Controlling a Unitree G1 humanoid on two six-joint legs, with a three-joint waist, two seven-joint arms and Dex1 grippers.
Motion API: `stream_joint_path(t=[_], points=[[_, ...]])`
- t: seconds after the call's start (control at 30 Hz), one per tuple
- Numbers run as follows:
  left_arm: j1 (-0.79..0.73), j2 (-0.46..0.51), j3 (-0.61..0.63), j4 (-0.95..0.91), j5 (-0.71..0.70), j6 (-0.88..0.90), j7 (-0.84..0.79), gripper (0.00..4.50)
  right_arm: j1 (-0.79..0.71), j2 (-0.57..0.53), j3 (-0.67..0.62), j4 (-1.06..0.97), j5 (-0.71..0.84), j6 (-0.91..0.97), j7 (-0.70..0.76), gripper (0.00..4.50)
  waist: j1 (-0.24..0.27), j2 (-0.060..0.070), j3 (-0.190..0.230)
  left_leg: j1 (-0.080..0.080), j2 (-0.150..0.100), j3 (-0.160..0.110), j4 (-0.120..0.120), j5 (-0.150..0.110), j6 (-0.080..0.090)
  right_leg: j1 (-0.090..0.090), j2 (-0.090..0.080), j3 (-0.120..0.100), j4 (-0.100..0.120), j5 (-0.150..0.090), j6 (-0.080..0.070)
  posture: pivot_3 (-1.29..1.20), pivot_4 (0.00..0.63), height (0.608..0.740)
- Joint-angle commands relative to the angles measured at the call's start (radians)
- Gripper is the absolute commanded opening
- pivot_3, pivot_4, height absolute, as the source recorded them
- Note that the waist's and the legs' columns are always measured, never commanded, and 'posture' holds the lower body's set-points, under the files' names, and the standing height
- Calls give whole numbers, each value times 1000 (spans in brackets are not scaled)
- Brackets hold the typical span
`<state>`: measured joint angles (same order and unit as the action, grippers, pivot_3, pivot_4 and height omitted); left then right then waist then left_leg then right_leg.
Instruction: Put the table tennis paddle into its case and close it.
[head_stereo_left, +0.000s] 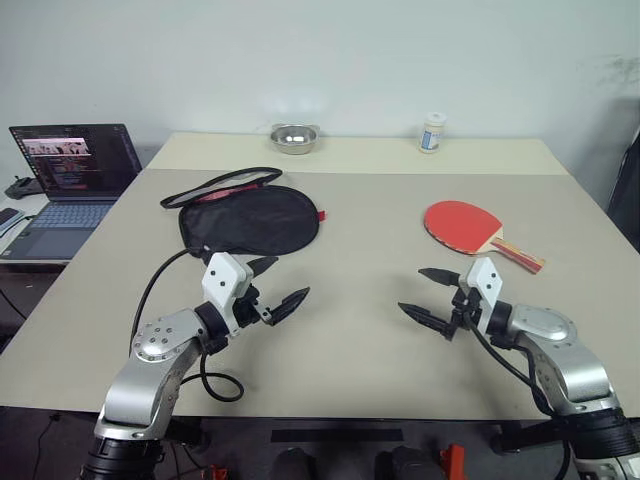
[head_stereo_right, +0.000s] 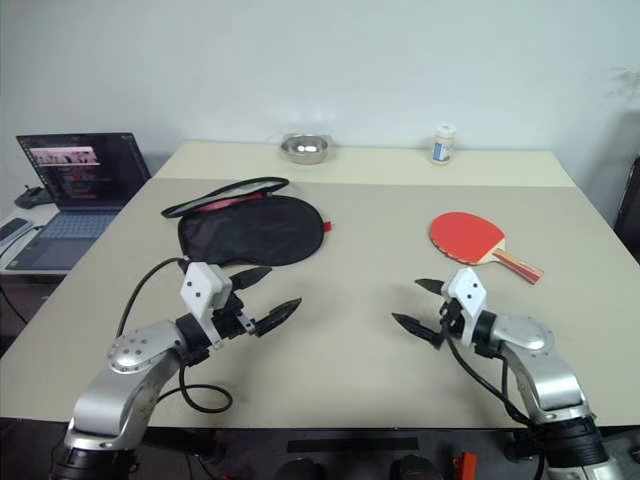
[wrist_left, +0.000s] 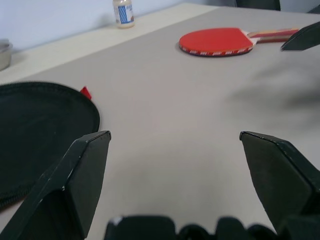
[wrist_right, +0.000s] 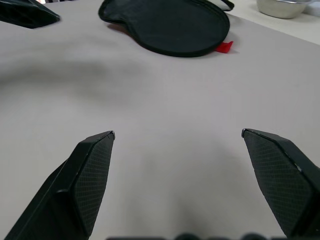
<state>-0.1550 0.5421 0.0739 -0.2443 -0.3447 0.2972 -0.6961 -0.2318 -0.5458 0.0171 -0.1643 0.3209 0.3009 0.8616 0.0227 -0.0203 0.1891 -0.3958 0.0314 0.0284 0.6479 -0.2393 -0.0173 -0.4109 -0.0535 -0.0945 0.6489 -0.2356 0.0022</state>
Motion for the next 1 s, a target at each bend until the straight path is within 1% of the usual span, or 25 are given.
stream_joint_path(t=[0.03, 0.17, 0.33, 0.43, 0.53, 0.6, 0.67, 0.73, 0.9, 0.97, 1.0], points=[[-52, -17, -7, 39, 21, -75, -9, 4500, 6, -29, -29, -68, 46, 40, 17, 4477, 0, 0, 0, 0, 0, 0, 0, 0, 0, 0, 0, 0, 0, 0, 0, 0, 150, 740], [-84, -33, 4, 52, 22, -94, 4, 4500, 3, -24, -30, -79, 54, 51, 2, 4477, 1, -1, 0, 0, 0, 0, 0, 0, 0, 0, 0, 0, 0, 0, 0, 0, 150, 740], [-49, 11, 29, 39, 14, -104, -39, 4500, -72, -7, -45, -76, 80, 102, -41, 4477, -6, -1, 0, 0, 0, 0, 0, 0, 0, 0, 0, 2, 0, 0, 0, 0, 150, 740], [-43, 24, 64, 70, 11, -118, -36, 4500, -93, -14, -31, -87, 76, 127, -52, 4477, -3, -1, 0, 0, 0, 0, 0, 0, 0, 0, 0, 0, 0, 0, 0, 0, 150, 740], [-47, 47, 89, 102, 1, -131, -65, 4500, -111, -16, -25, -112, 99, 192, -60, 4477, 0, -1, 0, 0, 0, 0, 0, 0, 0, 0, 0, 0, 0, 0, 0, 0, 150, 740], [-95, 72, 111, 164, -15, -107, -82, 4500, -136, -21, -34, -141, 141, 246, -53, 4477, 0, -1, 0, 0, 0, 0, 0, 0, 0, 0, 0, 0, 0, 0, 0, 0, 150, 740], [-126, 101, 112, 226, 9, -123, -94, 4500, -151, -24, -40, -168, 165, 284, -60, 4477, 0, -1, 0, -1, 0, 0, 0, 0, 0, 0, 0, 0, 0, 0, 0, 0, 150, 740], [-159, 141, 119, 303, 38, -175, -115, 4500, -152, -29, -42, -225, 188, 330, -81, 4477, 0, -1, 0, -1, 0, 0, 0, 0, 0, -1, 0, -1, 0, 0, 0, 0, 150, 740], [-289, 210, 66, 531, 132, -321, -183, 4500, -131, -44, -84, -310, 277, 461, -128, 4477, 0, -1, 0, -2, 0, 0, -1, 0, 0, -2, 0, -1, -1, 0, 0, 0, 150, 740], [-345, 225, 54, 630, 162, -371, -199, 4500, -136, -47, -76, -335, 290, 486, -141, 4477, 1, -1, 0, -3, 0, 0, -1, 0, 0, -2, -1, -1, -1, 0, 0, 0, 150, 740], [-370, 233, 42, 679, 184, -402, -203, 4500, -141, -55, -61, -344, 277, 470, -133, 4477, 1, -1, 0, -3, 0, 0, 0, 0, 0, -2, -1, -1, -1, 0, 0, 0, 150, 740]])
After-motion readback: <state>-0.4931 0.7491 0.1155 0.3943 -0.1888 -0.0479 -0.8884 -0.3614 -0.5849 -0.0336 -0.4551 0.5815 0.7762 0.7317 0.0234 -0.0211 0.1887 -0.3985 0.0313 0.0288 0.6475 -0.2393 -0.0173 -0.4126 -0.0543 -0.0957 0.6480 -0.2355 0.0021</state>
